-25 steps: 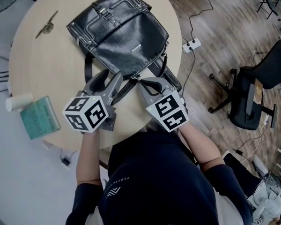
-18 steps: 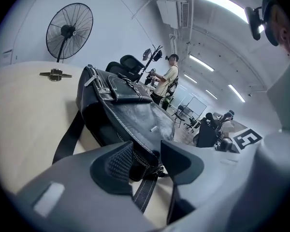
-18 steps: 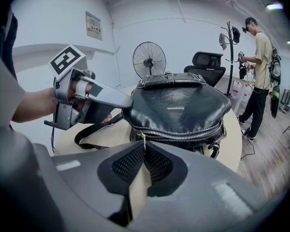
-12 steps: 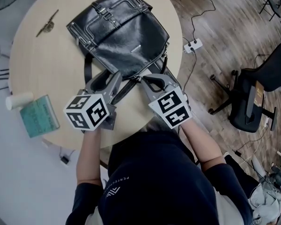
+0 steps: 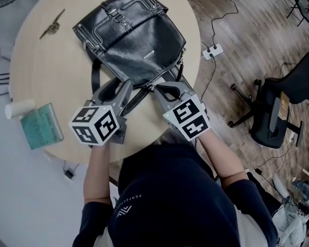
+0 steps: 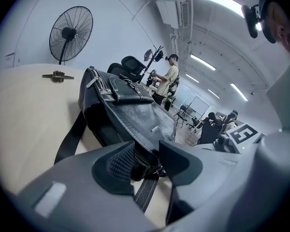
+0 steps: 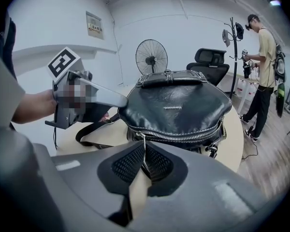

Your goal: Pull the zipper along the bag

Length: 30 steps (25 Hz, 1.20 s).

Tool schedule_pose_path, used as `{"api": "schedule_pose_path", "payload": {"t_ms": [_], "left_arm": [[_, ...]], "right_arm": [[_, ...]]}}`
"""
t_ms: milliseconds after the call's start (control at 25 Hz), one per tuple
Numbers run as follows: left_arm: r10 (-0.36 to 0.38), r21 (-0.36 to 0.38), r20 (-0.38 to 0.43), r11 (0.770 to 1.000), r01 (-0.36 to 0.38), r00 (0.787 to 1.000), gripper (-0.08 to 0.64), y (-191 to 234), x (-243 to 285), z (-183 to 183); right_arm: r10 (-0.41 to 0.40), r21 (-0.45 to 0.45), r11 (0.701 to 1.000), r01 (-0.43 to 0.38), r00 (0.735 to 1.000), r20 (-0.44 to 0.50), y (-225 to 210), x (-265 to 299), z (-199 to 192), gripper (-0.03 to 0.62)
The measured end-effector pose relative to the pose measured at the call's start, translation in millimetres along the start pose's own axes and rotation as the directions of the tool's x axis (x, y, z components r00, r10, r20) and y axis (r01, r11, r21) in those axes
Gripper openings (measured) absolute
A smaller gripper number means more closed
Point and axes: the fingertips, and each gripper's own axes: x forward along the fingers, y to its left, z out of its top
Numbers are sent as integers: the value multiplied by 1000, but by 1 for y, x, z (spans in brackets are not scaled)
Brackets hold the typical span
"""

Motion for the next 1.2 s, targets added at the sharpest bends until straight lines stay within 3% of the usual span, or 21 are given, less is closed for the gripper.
{"api": "schedule_pose_path", "payload": {"t_ms": [280, 600, 1200], "left_arm": [[2, -31, 5, 1000, -2, 1000, 162, -2, 2, -1], [-29, -79, 78, 996, 36, 997, 87, -5, -7, 2], [-38, -75, 87, 996, 44, 995, 71, -5, -10, 4]], "right_arm": [[10, 4, 1000, -10, 1000, 3, 0, 2, -1, 15], [21, -8, 1000, -21, 1000, 6, 2, 2, 3, 14], [-30, -28, 999, 30, 1000, 3, -6, 6, 12, 15]]}}
